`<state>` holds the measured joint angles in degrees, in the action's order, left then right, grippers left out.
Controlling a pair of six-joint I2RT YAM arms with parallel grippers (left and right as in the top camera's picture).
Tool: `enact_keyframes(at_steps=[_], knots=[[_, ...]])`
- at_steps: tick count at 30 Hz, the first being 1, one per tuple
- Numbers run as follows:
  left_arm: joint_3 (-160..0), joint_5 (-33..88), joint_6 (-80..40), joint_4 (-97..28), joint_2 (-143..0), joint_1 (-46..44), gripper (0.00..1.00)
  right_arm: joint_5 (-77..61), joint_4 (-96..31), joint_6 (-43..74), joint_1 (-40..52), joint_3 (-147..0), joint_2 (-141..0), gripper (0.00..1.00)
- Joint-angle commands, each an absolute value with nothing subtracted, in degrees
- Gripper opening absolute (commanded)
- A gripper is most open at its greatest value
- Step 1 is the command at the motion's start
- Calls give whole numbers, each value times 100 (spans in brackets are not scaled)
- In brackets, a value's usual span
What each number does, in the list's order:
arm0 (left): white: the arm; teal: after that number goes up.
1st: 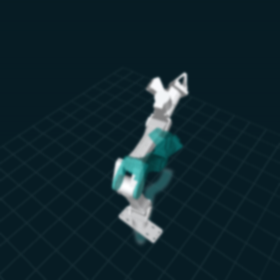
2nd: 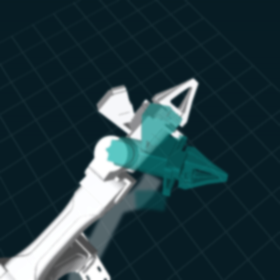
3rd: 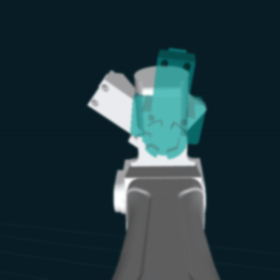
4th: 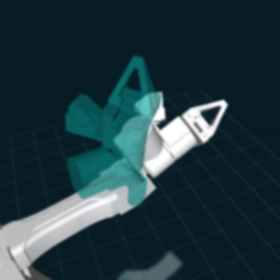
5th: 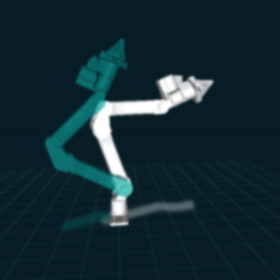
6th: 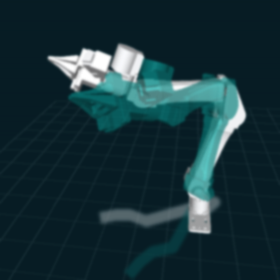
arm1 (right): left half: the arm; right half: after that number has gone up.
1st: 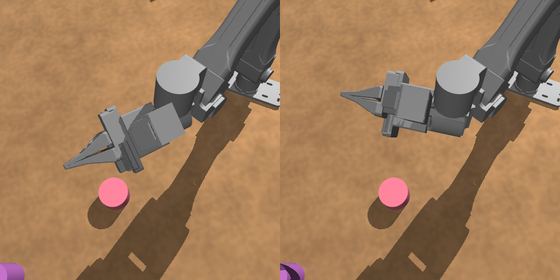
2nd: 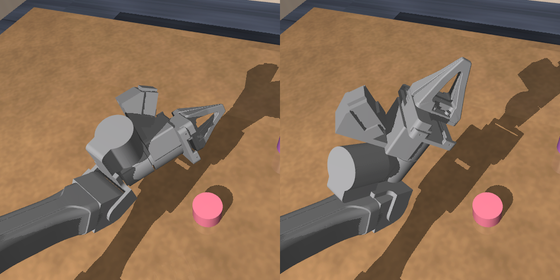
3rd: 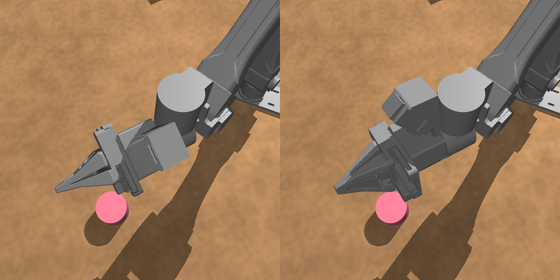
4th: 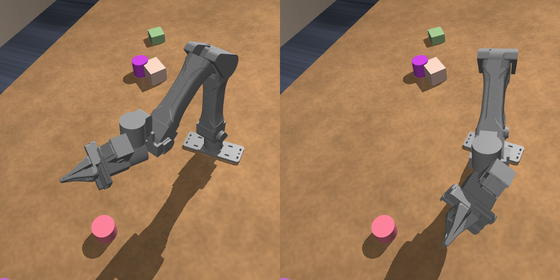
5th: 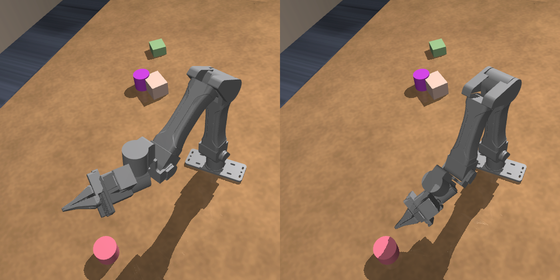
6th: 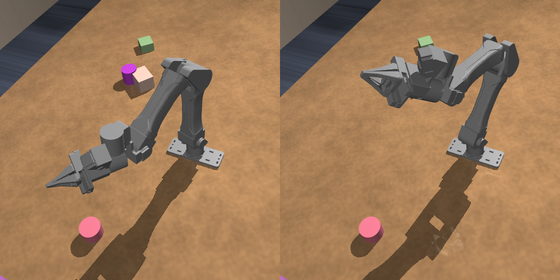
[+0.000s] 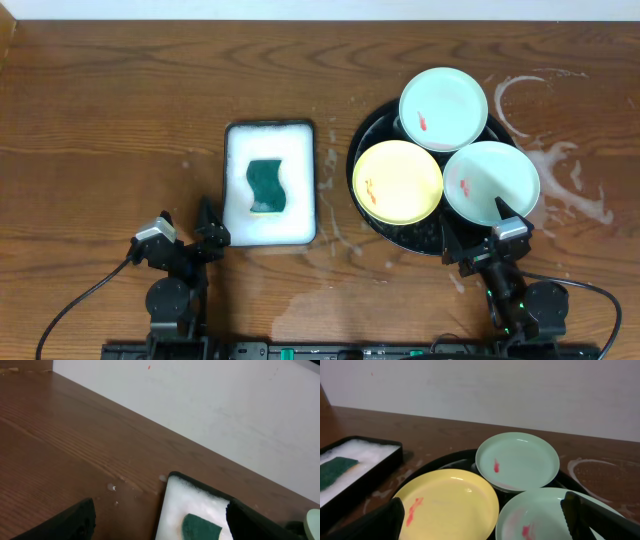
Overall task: Clean dirty plates on tray and stack at the side
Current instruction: 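Move the left gripper toward the green sponge in the foam tray, then lower the left gripper and grasp the green sponge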
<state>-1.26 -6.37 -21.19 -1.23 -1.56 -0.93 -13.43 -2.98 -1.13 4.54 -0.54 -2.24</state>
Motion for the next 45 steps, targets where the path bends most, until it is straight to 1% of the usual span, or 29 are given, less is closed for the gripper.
enact_keyframes(at_steps=[1,6,11,15,18,20,22,23,26,28,32,34,37,41,43,45], knots=[[-23,-628,-2228,-342,-174,-106,84,-1332,-303,-180,493,-32,-239,99],[-25,1310,-3586,-281,-174,-106,84,-1332,-303,-180,493,-32,-239,99],[-25,2351,-4436,-163,-174,-106,84,-1332,-303,-180,493,-32,-239,99],[-69,3393,-4261,561,-174,-106,84,-1332,-303,-180,493,-32,-239,99],[-290,3363,-4130,832,-176,-106,84,-1332,-303,-180,493,-32,-239,99],[-624,3299,-3686,805,-189,-104,84,-1332,-303,-180,493,-32,-239,99],[-1094,3216,-3140,456,-276,-104,85,-1332,-301,-180,493,-32,-239,99],[-1385,3015,-2956,84,-362,-104,85,-1332,-303,-180,493,-32,-239,99],[-2585,1857,-2528,-1710,-1009,-106,84,-1332,-303,-180,493,-32,-239,99],[-3275,1538,-2290,-2576,-1643,-106,84,-1332,-303,-180,493,-32,-239,99],[-4593,1551,-2250,-4176,-3262,-106,85,-1332,-303,-180,493,-32,-239,99],[-5339,1750,-2252,-5006,-4359,-106,85,-1332,-303,-180,493,-32,-239,99],[-5765,1942,-2283,-5284,-5205,-106,84,-1332,-303,-180,493,-32,-239,99],[-5913,2401,-2270,-5203,-5916,-106,85,-1332,-303,-180,493,-32,-239,99],[-5996,2379,-2154,-5225,-6187,-106,85,-1332,-303,-183,493,-32,-239,99],[-6119,2064,-2143,-5325,-6519,-106,85,-1332,-303,-180,493,-32,-239,99]])
